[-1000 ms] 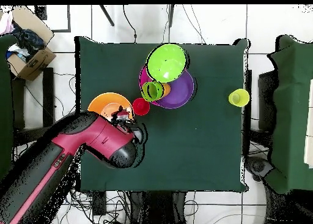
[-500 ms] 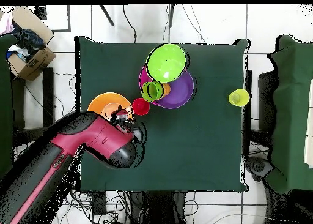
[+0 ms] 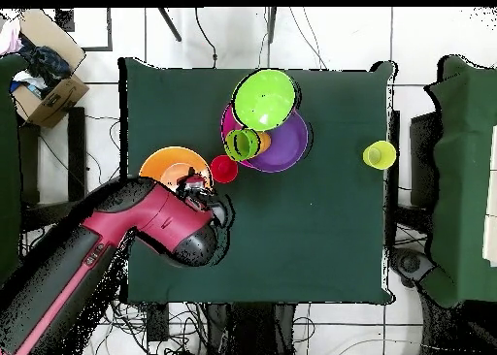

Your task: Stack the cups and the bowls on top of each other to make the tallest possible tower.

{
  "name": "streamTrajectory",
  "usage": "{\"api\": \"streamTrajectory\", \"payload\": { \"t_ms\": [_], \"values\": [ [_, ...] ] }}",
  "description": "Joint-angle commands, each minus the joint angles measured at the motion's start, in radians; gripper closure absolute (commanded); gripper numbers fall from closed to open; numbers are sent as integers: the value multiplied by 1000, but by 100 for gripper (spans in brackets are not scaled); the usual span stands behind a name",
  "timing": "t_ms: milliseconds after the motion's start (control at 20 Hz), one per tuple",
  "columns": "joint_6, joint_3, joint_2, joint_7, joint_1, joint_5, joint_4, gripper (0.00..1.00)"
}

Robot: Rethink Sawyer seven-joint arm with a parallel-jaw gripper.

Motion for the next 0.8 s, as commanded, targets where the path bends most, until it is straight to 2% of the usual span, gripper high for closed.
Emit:
{"api": "streamTrajectory", "payload": {
  "t_ms": [50,250,450,600,800],
  "values": [
    [109,211,89,-184,-17,20,6,0],
    [109,206,106,-152,-12,6,1,0],
    [121,212,116,-175,-14,27,-3,0],
    [134,219,117,-209,-18,56,-3,0],
    [137,237,89,-303,-36,111,8,0]
  ]
}}
